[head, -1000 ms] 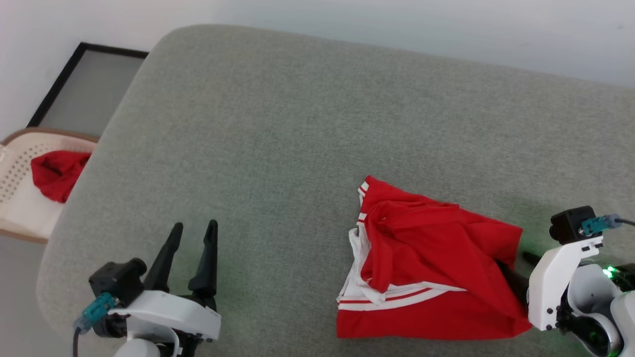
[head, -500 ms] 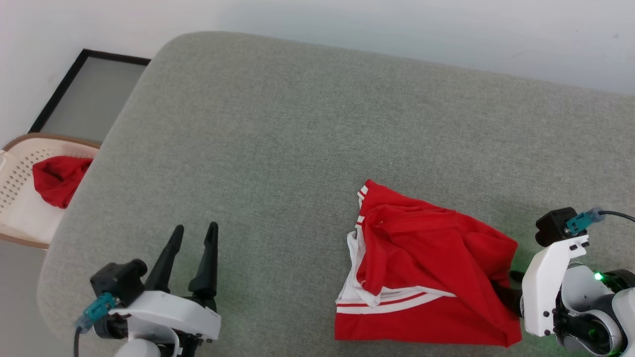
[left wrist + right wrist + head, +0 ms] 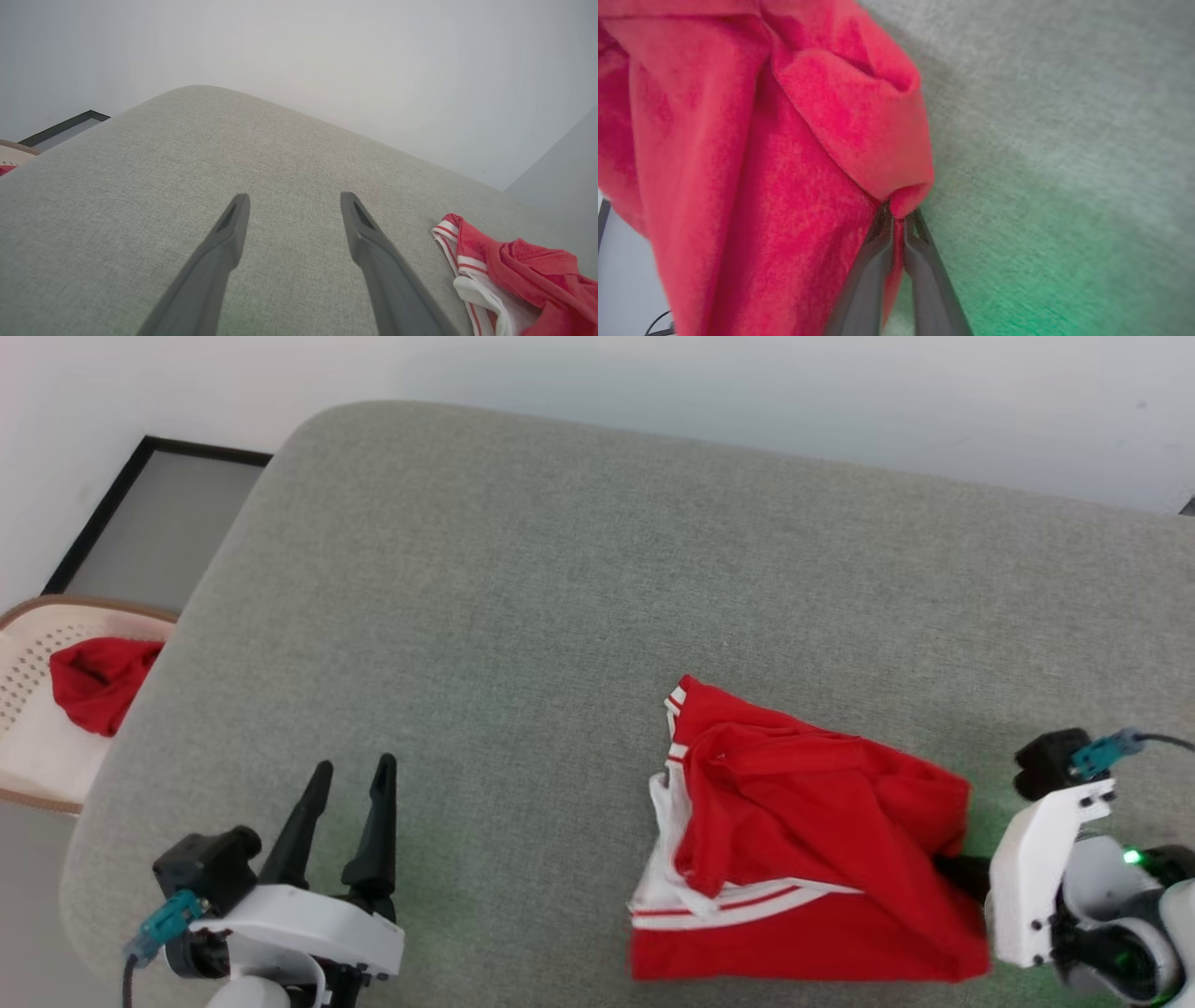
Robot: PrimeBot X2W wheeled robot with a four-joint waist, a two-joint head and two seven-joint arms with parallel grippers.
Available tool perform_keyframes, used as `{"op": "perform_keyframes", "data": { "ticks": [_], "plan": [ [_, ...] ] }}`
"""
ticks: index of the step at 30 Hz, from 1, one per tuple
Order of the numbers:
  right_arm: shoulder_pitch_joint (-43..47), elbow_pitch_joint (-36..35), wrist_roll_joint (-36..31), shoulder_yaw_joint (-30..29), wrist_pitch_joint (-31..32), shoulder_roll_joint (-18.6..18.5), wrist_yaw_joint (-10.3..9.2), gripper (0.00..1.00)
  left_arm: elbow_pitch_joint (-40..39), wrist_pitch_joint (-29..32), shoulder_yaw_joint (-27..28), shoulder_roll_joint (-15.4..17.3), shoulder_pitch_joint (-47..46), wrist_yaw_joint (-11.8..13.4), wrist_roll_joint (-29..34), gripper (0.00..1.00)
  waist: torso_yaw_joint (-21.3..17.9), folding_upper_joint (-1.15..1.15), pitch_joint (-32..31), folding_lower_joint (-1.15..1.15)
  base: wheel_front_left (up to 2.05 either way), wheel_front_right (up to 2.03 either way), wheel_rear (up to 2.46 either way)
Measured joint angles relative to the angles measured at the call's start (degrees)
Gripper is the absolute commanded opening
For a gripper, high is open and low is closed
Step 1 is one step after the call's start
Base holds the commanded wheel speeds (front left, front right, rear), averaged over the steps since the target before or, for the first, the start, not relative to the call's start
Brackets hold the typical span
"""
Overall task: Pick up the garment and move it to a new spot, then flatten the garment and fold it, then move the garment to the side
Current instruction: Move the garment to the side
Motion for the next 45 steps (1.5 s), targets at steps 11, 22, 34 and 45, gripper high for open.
{"op": "perform_keyframes", "data": {
  "ticks": [11,22,34,45],
  "plan": [
    [-1.92,-1.09,-0.96,-1.49,-0.32,-4.75,-0.24,0.0,-0.4,0.18,0.03,0.23,1.24,0.34,-0.62,1.0,-1.36,0.0,-2.4,0.0,0.0,0.0,0.0],
    [-8.09,-2.82,-2.13,-1.1,-1.54,-13.92,-0.25,0.0,-1.72,0.26,-0.14,0.69,2.46,1.07,-0.59,1.0,-3.61,0.0,-3.92,0.0,0.0,0.0,0.0],
    [-16.37,-0.1,-3.18,1.22,-5.82,-21.94,-0.25,0.0,-2.47,0.0,-0.68,-0.42,1.5,0.46,1.07,1.0,-5.8,0.0,-2.39,0.0,0.0,0.0,0.0],
    [-23.35,6.2,-9.51,2.9,-12.77,-29.62,-0.25,0.0,-4.23,-0.2,0.65,-2.22,-1.43,-0.99,3.85,1.0,-6.95,0.0,1.93,0.0,0.0,0.0,0.0]
  ]
}}
